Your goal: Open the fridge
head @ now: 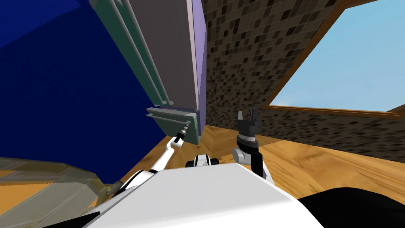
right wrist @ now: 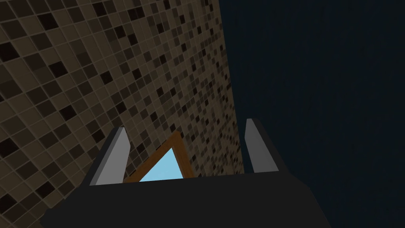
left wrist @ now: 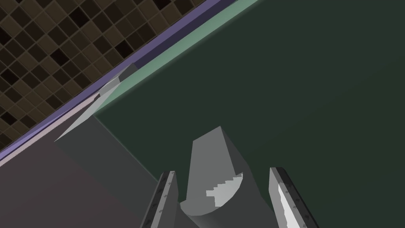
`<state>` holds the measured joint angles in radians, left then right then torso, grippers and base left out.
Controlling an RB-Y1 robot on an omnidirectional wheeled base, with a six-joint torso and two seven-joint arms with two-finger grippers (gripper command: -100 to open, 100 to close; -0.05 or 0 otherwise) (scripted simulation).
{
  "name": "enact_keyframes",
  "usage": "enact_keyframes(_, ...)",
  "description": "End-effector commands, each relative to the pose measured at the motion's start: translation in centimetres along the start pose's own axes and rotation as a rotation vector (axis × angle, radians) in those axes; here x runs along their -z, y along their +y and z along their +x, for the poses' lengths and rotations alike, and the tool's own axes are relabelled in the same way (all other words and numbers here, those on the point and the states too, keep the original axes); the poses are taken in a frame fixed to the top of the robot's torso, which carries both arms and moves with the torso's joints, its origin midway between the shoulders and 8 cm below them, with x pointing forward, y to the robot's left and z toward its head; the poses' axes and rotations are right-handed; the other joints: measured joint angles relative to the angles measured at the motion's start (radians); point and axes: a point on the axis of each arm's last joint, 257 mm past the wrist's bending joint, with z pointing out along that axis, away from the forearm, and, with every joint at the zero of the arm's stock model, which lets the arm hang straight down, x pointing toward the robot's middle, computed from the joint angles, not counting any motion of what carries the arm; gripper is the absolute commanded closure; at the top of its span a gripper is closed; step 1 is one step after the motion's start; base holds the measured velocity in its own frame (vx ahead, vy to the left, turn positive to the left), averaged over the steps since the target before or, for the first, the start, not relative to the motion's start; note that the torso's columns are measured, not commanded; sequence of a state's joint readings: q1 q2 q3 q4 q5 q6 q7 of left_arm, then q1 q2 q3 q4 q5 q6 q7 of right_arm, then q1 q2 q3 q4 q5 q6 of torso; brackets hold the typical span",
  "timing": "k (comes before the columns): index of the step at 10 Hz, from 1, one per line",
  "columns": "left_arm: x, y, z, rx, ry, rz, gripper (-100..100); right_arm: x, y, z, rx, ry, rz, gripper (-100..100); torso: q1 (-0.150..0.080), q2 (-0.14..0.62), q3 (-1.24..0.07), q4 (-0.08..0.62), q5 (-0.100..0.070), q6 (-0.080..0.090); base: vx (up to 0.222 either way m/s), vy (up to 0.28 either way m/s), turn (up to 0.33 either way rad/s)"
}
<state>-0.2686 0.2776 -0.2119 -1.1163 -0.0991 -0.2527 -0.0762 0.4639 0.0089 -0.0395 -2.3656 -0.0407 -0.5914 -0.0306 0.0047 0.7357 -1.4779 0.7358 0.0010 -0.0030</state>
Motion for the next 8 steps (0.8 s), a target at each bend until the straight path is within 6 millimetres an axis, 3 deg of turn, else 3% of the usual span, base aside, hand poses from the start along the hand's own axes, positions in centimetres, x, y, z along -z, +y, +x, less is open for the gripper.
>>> enact_keyframes(1,-1.5,0.3,-0.3,-0.007,-0.001,-0.013,100,0.0,0.0,0.0,0.000,0.000,0.000,0,0.000,0.003,0.002,0.003,0.000,0.001,-0.059,0.026,-0.019)
enact_keyframes(2,-1.3,1.2,-0.1,-0.006,0.002,-0.032,100,0.0,0.0,0.0,0.000,0.000,0.000,0,-0.002,0.001,0.001,0.002,-0.001,0.000,-0.004,0.006,-0.002)
enact_keyframes(3,-3.0,-0.8,-0.4,0.003,-0.007,0.005,100,0.0,0.0,0.0,0.000,0.000,0.000,0,-0.003,-0.003,-0.001,0.000,-0.001,-0.001,-0.128,0.028,-0.004)
enact_keyframes(4,-3.7,-1.3,-0.7,-0.003,-0.007,0.009,100,0.0,0.0,0.0,0.000,0.000,0.000,0,-0.001,0.003,0.002,0.002,-0.001,0.000,-0.148,0.036,-0.004)
enact_keyframes(5,-3.6,0.2,-0.5,-0.005,-0.001,-0.024,100,0.0,0.0,0.0,0.000,0.000,0.000,0,-0.001,0.006,0.004,0.004,-0.001,0.001,-0.059,0.016,-0.005)
enact_keyframes(6,-4.9,-1.5,-0.6,0.006,-0.009,0.008,100,0.0,0.0,0.0,0.000,0.000,0.000,0,-0.003,0.002,0.002,0.003,-0.001,0.000,-0.127,0.012,0.004)
enact_keyframes(8,-5.8,-1.1,-0.9,-0.005,-0.004,-0.013,100,0.0,0.0,0.0,0.000,0.000,0.000,0,-0.005,0.007,0.005,0.006,-0.002,0.003,-0.102,0.030,-0.009)
